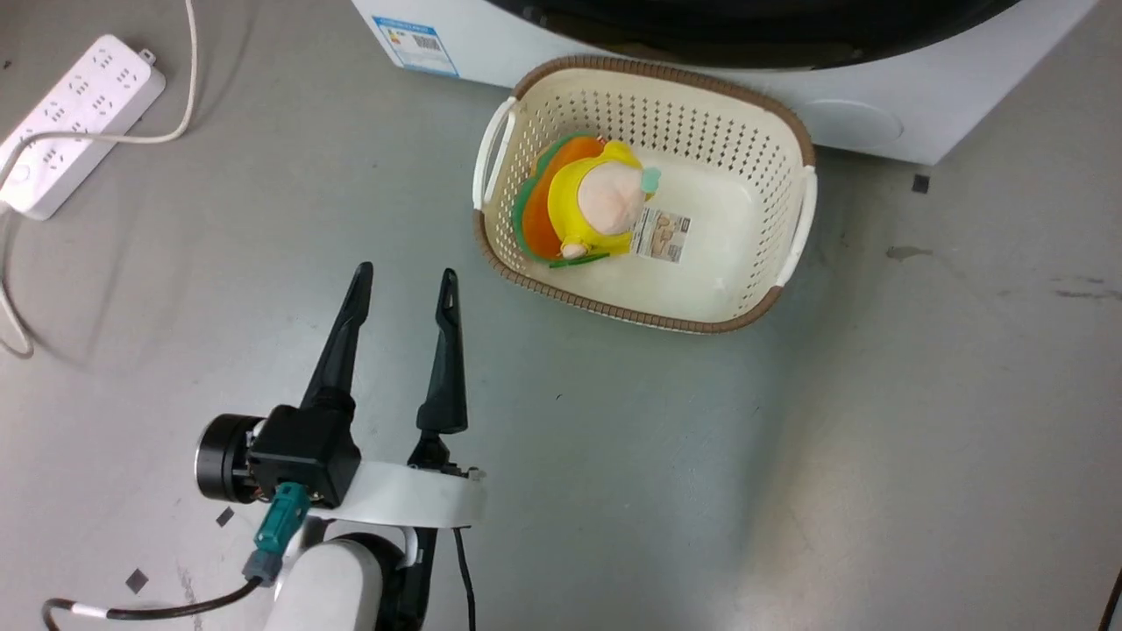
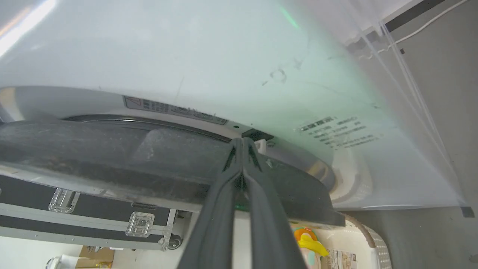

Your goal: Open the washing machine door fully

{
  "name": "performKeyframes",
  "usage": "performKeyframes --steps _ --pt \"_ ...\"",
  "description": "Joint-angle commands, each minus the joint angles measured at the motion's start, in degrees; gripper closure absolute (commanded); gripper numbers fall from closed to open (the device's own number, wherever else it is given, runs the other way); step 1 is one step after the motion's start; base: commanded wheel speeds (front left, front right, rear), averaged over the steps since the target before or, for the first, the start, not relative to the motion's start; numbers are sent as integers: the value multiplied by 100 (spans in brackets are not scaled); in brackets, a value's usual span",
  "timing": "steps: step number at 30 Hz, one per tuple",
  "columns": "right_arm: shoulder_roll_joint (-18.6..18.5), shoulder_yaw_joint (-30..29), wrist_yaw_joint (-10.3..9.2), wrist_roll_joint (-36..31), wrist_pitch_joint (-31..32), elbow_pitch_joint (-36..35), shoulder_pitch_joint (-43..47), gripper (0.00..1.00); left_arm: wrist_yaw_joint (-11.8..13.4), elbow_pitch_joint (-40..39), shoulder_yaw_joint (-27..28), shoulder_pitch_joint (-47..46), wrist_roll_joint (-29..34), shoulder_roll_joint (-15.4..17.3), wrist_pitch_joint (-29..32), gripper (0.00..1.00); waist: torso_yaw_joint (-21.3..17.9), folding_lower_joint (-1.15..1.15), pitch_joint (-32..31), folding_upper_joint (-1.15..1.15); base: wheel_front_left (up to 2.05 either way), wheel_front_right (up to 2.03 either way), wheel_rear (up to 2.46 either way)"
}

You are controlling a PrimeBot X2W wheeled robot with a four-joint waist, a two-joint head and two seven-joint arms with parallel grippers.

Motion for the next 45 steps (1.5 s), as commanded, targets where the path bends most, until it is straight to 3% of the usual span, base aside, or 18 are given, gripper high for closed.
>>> performKeyframes --steps 1,10,20,37,40,45 --pt "-60 -119 -2 58 128 197 -269 100 39 -26 -43 -117 -40 7 -64 0 41 0 61 0 0 0 0" --pt "-244 -842 -3 289 1186 1175 -1219 100 148 -77 -138 -258 -125 8 -196 0 160 -1 343 0 0 0 0" --pt "-258 -1188 -3 512 1984 1501 -1205 100 199 -11 -240 -318 -206 9 -303 0 131 -1 161 0 0 0 0" --pt "701 -1223 -3 901 3155 377 1329 100 98 464 -342 461 -145 9 -326 0 -92 -1 -1335 0 0 0 0" --pt "748 -917 -3 1339 3497 282 1785 100 28 572 -318 688 -102 9 -326 0 -91 -1 -1608 0 0 0 0" --pt "751 43 -3 2382 3473 413 2288 100 -64 739 -295 916 -67 9 -326 0 -59 -1 -1874 0 0 0 0"
